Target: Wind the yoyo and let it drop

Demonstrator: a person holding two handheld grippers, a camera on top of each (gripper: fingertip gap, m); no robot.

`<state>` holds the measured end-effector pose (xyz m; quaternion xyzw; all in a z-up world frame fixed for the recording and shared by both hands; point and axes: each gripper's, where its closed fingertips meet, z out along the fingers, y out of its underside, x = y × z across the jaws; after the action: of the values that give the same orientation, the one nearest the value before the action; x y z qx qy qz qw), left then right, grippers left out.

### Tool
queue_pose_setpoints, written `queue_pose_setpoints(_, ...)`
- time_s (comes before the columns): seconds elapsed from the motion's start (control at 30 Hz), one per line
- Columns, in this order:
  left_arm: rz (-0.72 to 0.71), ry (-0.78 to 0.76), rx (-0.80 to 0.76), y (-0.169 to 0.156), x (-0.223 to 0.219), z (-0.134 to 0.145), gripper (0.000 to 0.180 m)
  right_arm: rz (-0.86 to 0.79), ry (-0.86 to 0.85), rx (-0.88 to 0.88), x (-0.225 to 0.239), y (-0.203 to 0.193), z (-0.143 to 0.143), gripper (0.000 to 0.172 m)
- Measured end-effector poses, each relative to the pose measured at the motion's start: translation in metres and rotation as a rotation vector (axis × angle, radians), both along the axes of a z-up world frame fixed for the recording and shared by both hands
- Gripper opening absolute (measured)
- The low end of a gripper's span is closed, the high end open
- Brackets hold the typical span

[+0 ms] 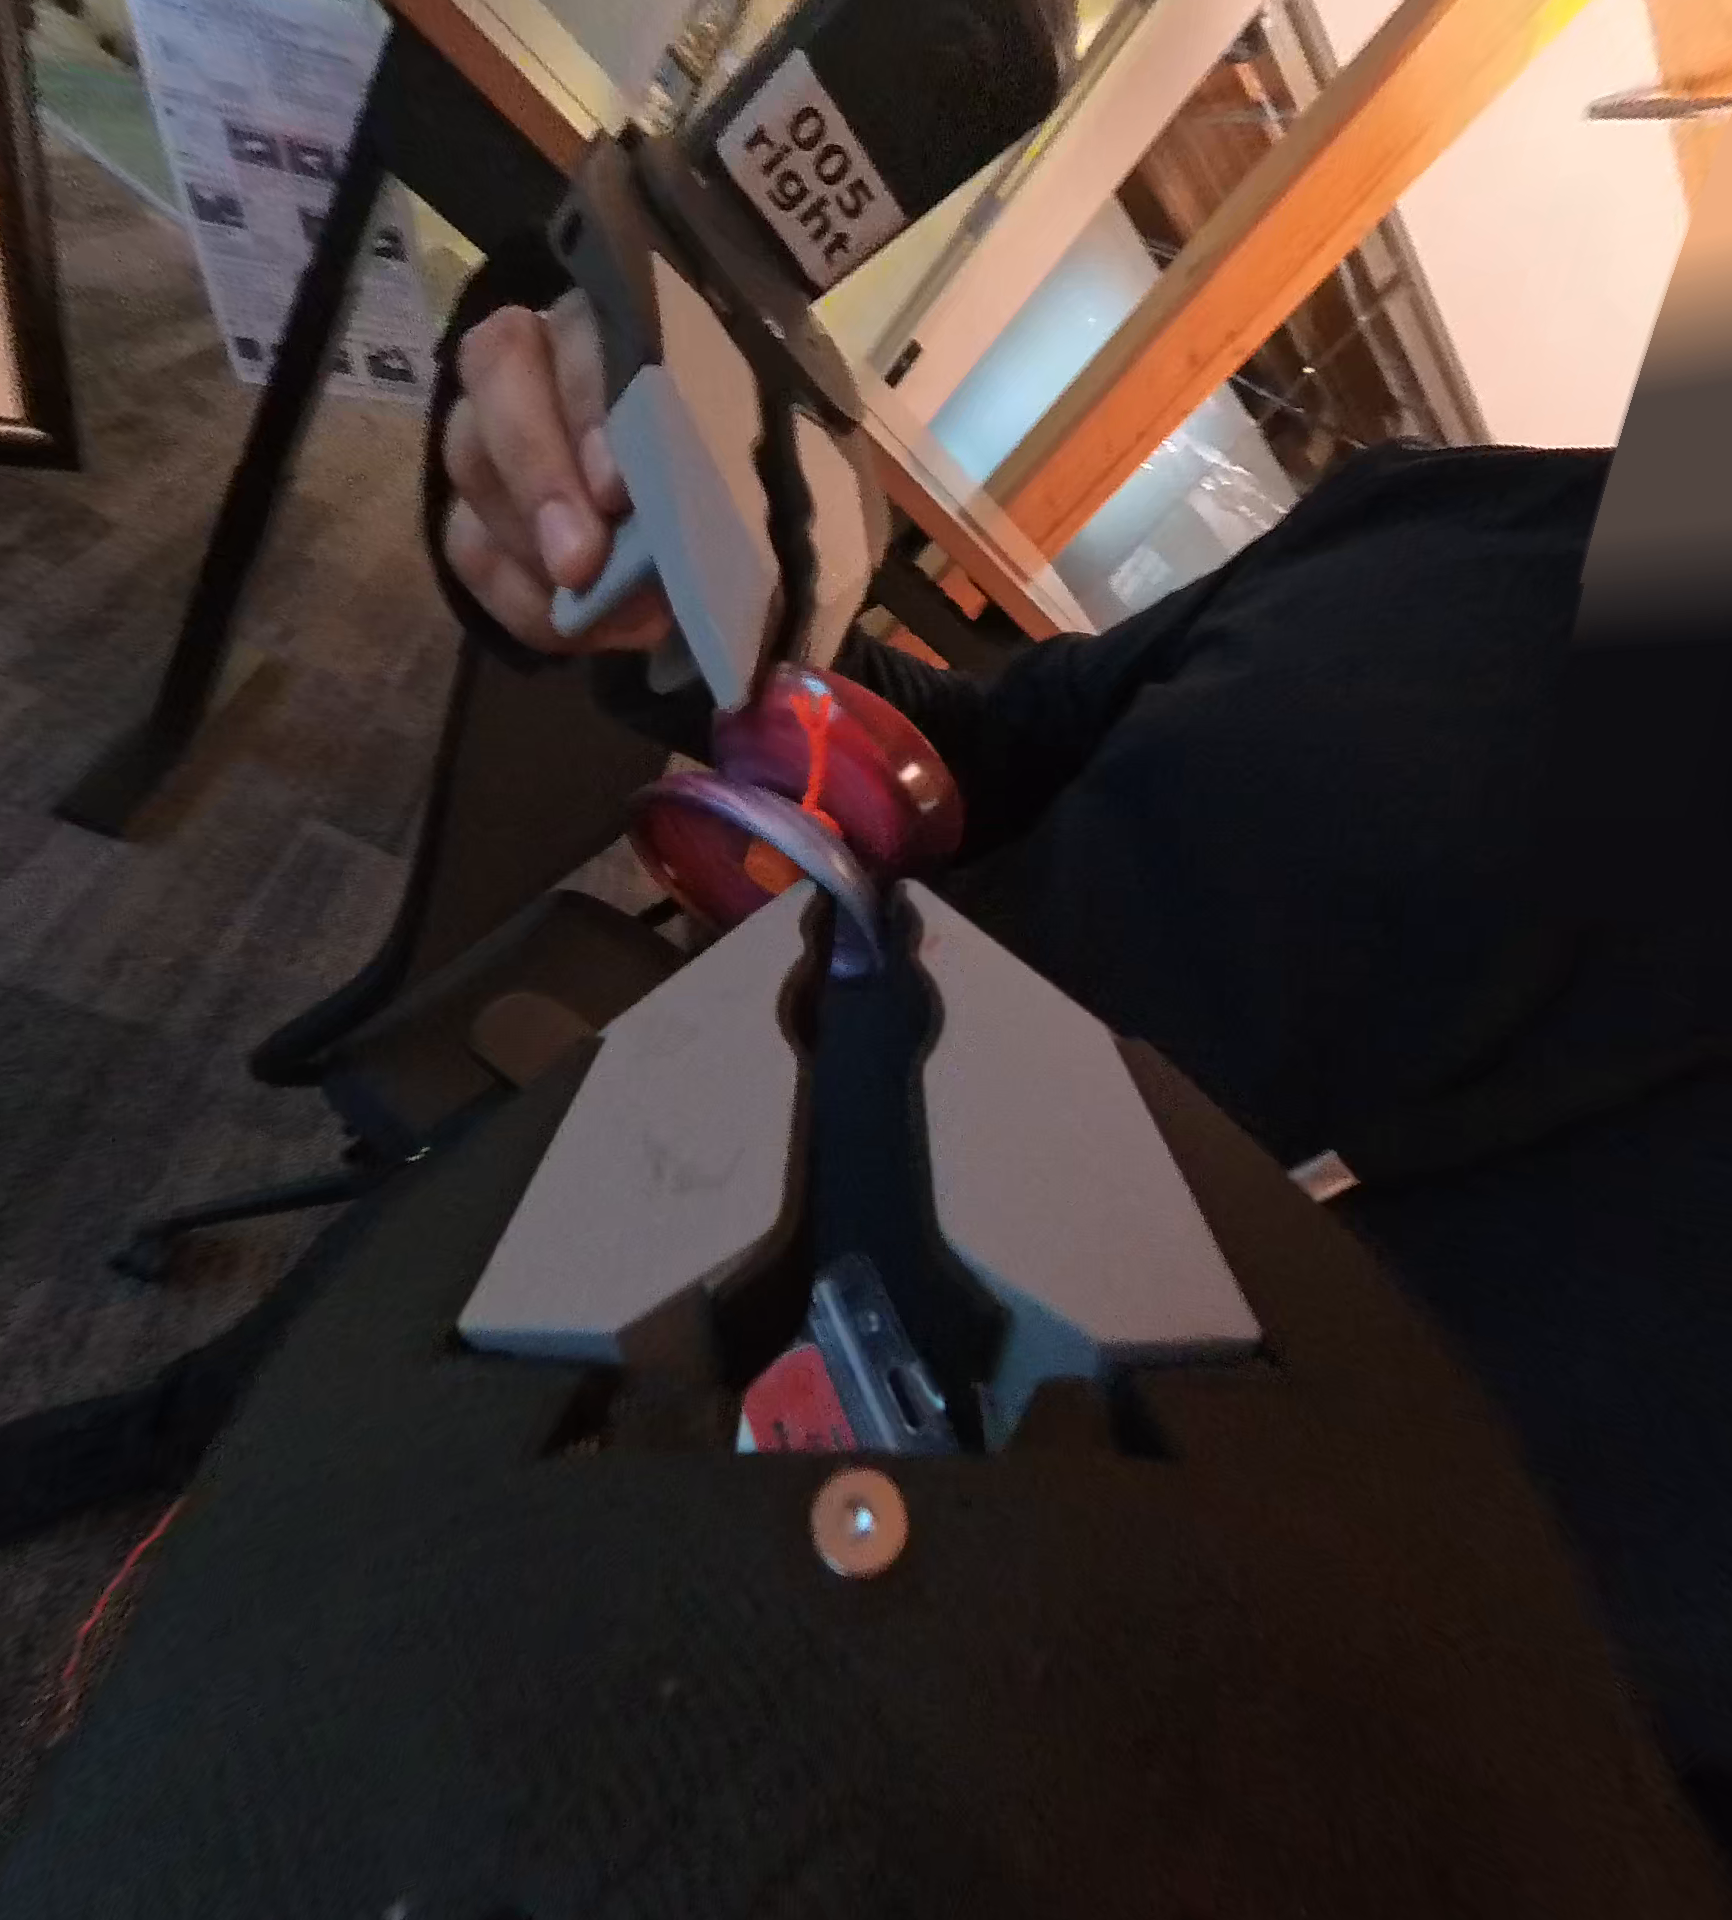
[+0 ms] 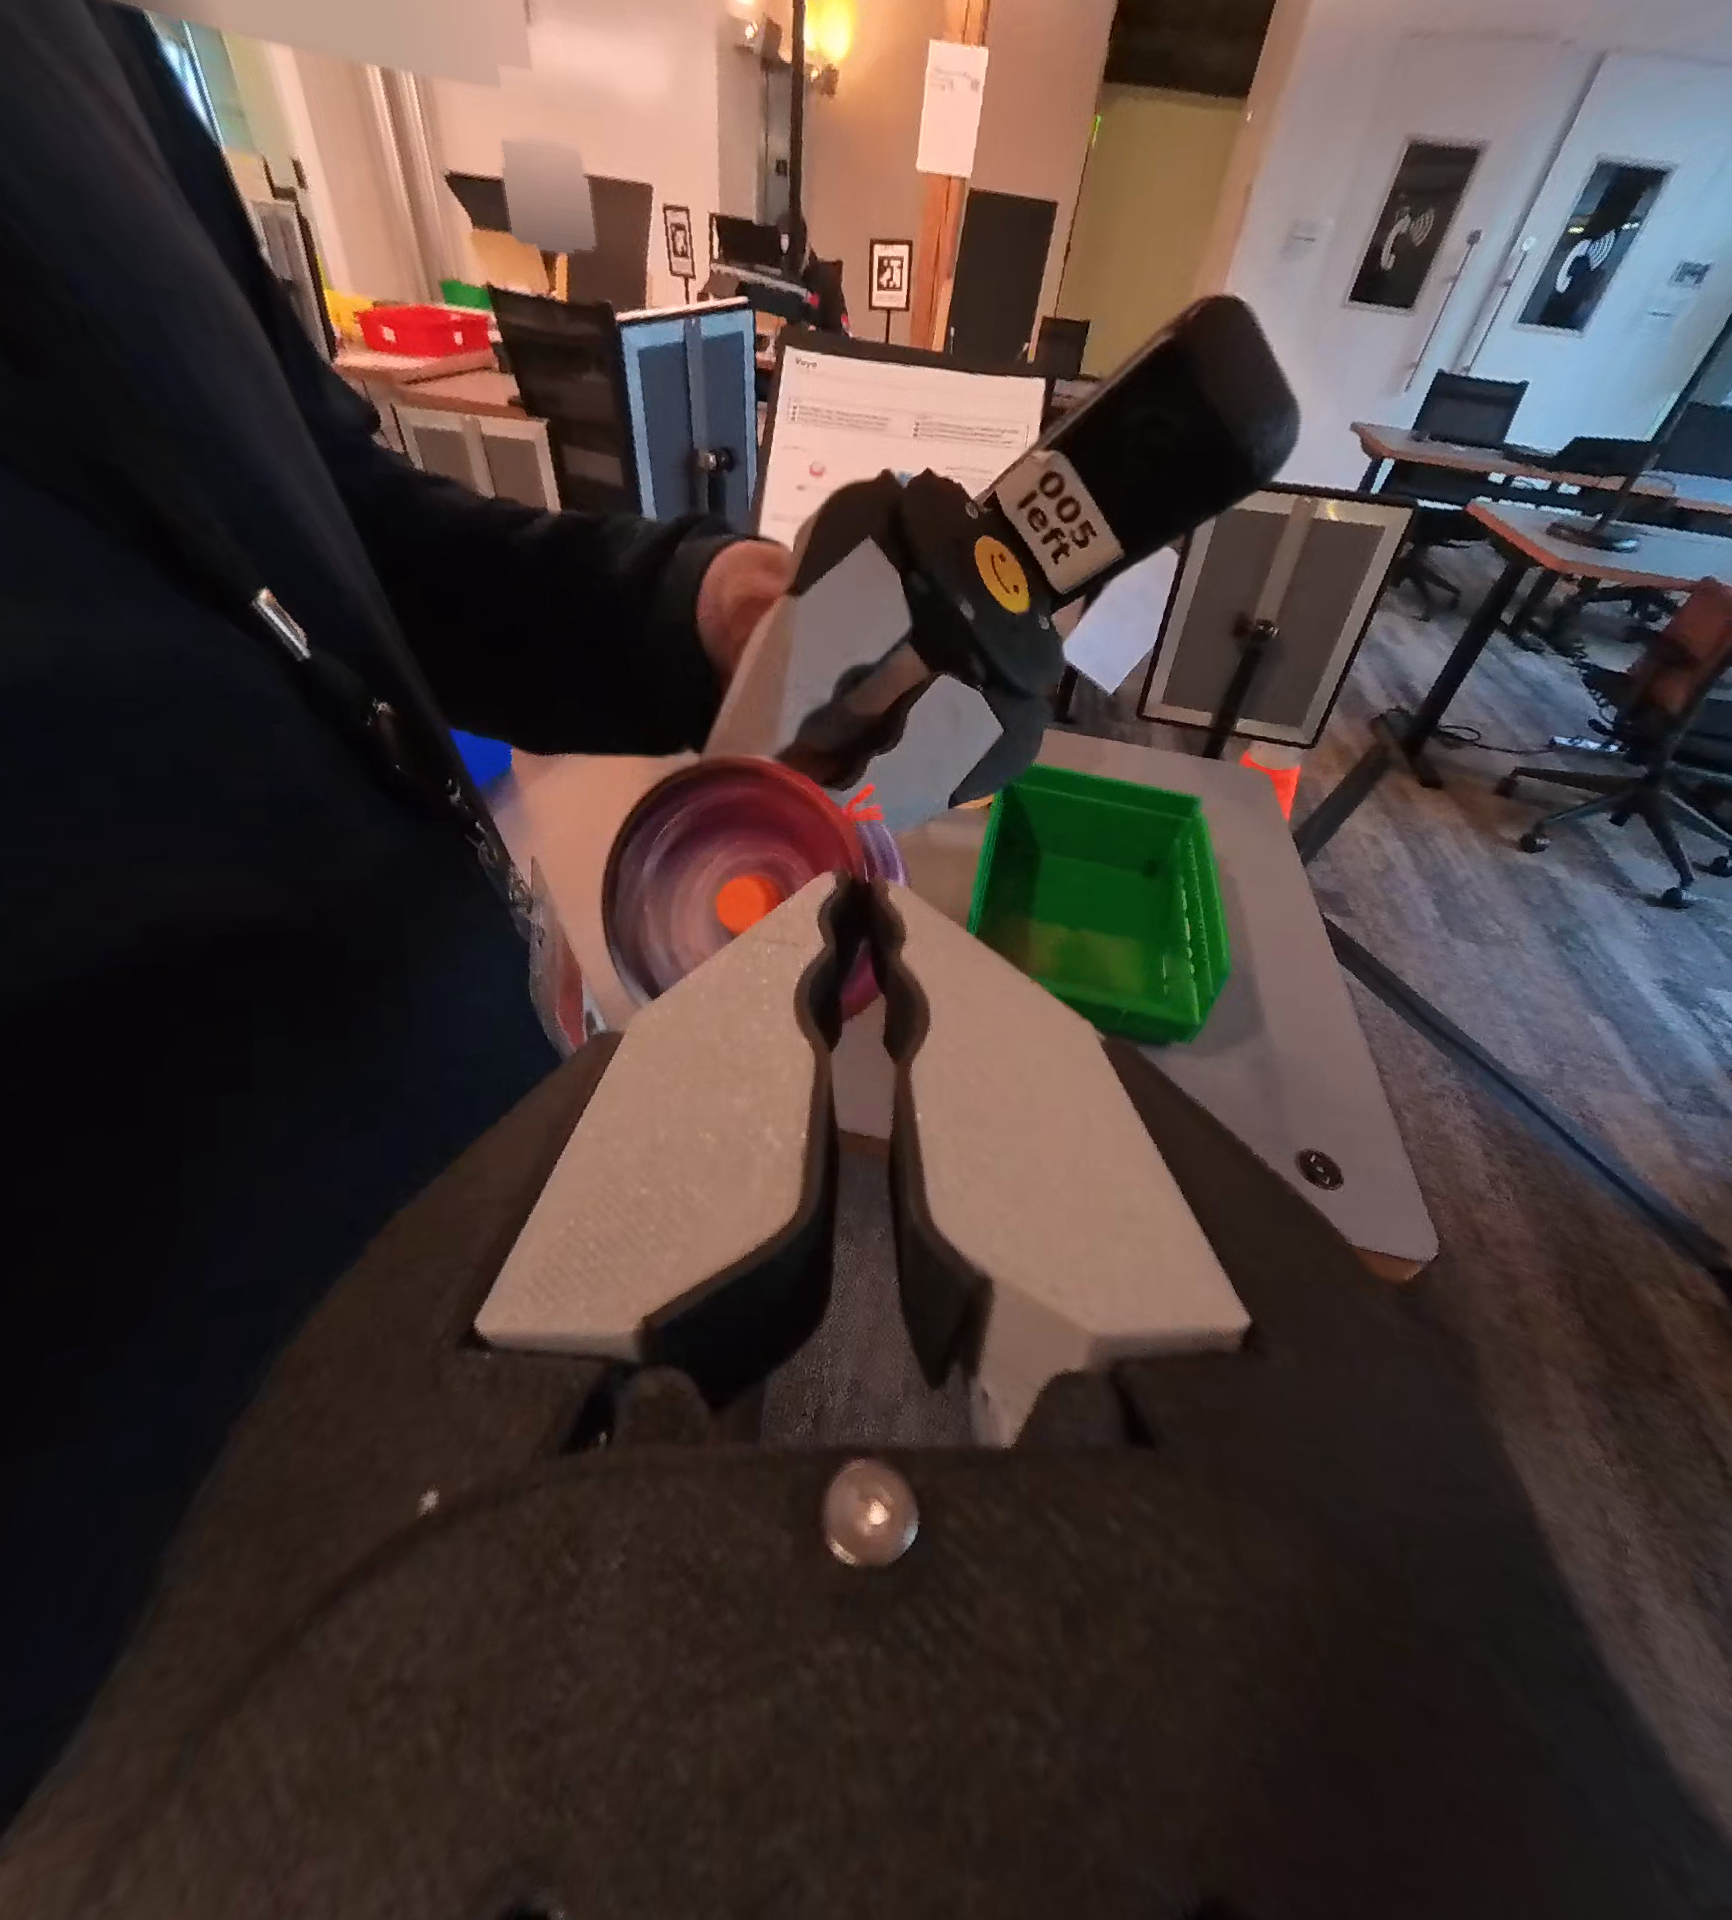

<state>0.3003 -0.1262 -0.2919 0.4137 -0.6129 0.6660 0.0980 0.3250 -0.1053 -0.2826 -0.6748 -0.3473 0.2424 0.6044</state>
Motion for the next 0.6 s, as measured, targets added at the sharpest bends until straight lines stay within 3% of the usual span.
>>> queue_pose_setpoints(0.1,0.083,-0.039,0.103,0.004,0.004,-0.005,0.003,0.006,0.073,-0.036,0.002,0.001,0.002,0.002)
queue_pose_setpoints(0.2,0.082,-0.075,0.301,0.004,0.0,-0.013,0.002,0.094,0.156,-0.115,0.0,-0.006,-0.004,0.006)
queue_pose_setpoints(0.3,0.032,-0.122,0.395,0.002,-0.007,-0.008,0.002,0.133,0.249,-0.165,0.011,-0.009,-0.013,0.024)
queue_pose_setpoints(0.53,0.041,-0.206,0.269,0.009,-0.011,0.017,0.002,0.244,0.281,-0.317,-0.028,-0.002,-0.052,0.036)
queue_pose_setpoints(0.6,0.056,-0.206,0.25,0.013,-0.011,0.018,0.002,0.279,0.303,-0.349,-0.041,0.002,-0.058,0.027)
